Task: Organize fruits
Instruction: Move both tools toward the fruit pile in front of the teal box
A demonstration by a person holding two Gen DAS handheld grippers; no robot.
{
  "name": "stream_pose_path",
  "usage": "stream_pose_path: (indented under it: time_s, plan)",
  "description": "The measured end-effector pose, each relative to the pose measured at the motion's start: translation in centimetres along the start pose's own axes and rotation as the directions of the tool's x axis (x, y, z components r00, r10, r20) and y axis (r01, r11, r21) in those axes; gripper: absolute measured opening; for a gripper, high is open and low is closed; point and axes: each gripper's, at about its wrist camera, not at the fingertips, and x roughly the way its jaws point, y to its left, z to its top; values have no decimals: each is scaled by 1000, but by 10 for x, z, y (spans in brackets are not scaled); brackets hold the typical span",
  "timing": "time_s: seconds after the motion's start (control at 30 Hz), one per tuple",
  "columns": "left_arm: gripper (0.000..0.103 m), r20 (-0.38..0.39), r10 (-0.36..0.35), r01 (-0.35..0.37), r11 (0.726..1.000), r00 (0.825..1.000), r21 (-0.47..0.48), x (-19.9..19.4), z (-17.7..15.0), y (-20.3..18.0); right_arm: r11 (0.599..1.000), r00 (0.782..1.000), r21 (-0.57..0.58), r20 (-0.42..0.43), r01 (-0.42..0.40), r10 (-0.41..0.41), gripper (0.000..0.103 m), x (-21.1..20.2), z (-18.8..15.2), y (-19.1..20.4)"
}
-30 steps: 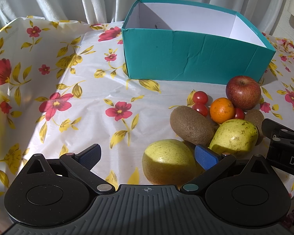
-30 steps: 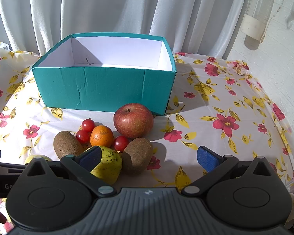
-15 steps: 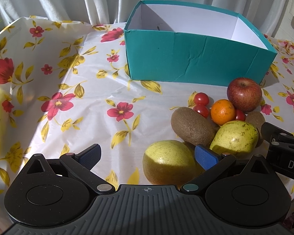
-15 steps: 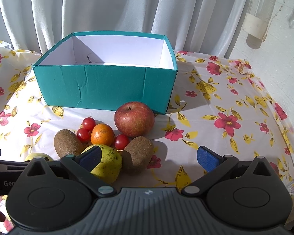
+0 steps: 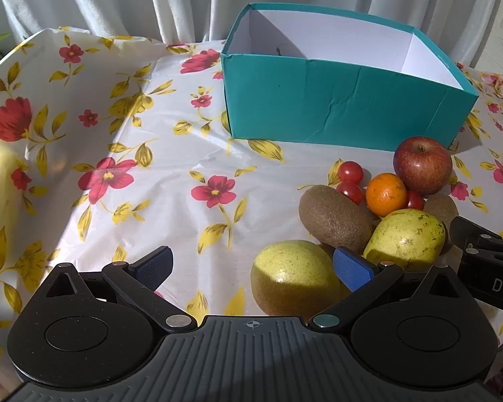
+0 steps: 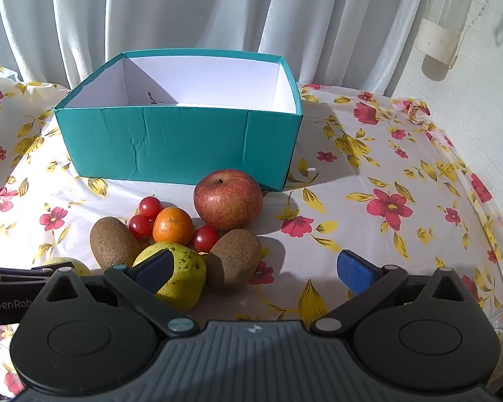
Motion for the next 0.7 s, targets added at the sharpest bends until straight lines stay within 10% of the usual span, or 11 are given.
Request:
stream_pose_path:
  time_s: [0.7]
  plan:
    - [103,47,-109,110,994,993,-1,-1,-13,18,995,998,77,15,-60,59,103,2,-7,-19]
